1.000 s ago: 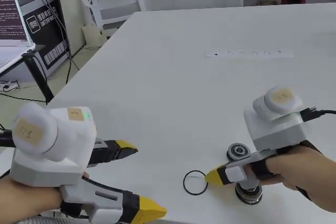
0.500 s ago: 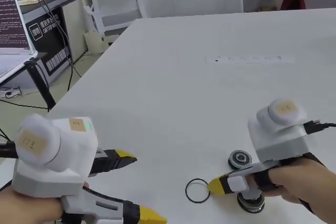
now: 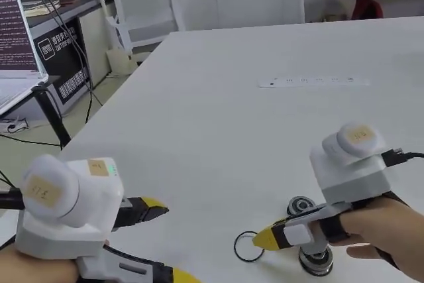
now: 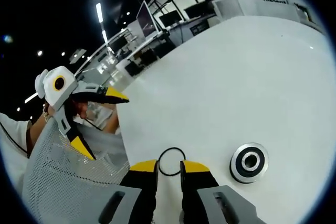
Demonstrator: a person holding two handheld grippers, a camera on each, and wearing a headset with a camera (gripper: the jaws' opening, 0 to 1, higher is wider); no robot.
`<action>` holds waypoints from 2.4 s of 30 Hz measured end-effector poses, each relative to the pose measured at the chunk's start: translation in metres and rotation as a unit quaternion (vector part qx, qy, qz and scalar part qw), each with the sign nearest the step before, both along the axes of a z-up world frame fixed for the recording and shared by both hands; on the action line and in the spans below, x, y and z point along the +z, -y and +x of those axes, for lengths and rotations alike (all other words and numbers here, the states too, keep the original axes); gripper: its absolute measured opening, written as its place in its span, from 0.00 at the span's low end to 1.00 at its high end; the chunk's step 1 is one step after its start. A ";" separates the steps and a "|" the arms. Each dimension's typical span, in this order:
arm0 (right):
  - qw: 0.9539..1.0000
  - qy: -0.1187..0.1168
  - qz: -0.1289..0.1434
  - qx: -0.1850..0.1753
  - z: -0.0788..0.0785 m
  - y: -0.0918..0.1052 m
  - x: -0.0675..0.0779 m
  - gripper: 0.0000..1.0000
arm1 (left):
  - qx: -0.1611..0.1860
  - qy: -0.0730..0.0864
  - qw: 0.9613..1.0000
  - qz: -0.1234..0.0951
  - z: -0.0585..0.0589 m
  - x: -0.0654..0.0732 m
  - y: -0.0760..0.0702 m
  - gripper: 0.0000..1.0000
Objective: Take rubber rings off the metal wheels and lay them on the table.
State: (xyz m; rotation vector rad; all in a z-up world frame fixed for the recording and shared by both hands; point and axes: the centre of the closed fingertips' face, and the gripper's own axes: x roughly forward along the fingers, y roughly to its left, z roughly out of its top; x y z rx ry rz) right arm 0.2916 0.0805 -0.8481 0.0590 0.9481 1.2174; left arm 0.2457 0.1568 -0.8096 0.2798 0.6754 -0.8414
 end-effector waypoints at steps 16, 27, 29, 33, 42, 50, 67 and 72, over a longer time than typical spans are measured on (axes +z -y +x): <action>0.998 0.050 0.037 0.003 0.014 0.024 0.043 0.22 | 0.010 -0.010 1.000 -0.017 -0.001 0.000 0.002 0.80; 0.994 0.076 0.074 -0.018 0.027 0.040 0.075 0.24 | 0.010 -0.012 1.000 -0.009 -0.001 -0.001 0.000 0.79; 0.993 0.086 0.078 -0.024 0.030 0.045 0.081 0.25 | 0.011 -0.012 1.000 -0.009 -0.001 -0.001 0.000 0.79; 0.991 0.094 0.088 -0.036 0.034 0.053 0.089 0.25 | 0.011 -0.013 1.000 -0.011 -0.001 -0.001 0.000 0.79; 0.991 0.102 0.080 -0.034 0.028 0.068 0.086 0.25 | 0.010 -0.010 1.000 -0.007 0.000 -0.002 -0.001 0.78; 0.995 0.090 0.042 -0.025 0.017 0.077 0.066 0.24 | -0.003 0.019 1.000 0.005 0.004 0.009 0.002 0.80; 0.997 0.070 -0.001 -0.015 0.010 0.087 0.037 0.24 | -0.062 0.092 0.993 -0.028 0.018 0.090 0.045 0.80; 0.998 0.067 -0.008 -0.008 0.007 0.087 0.030 0.24 | -0.105 0.119 0.986 -0.044 0.018 0.107 0.071 0.75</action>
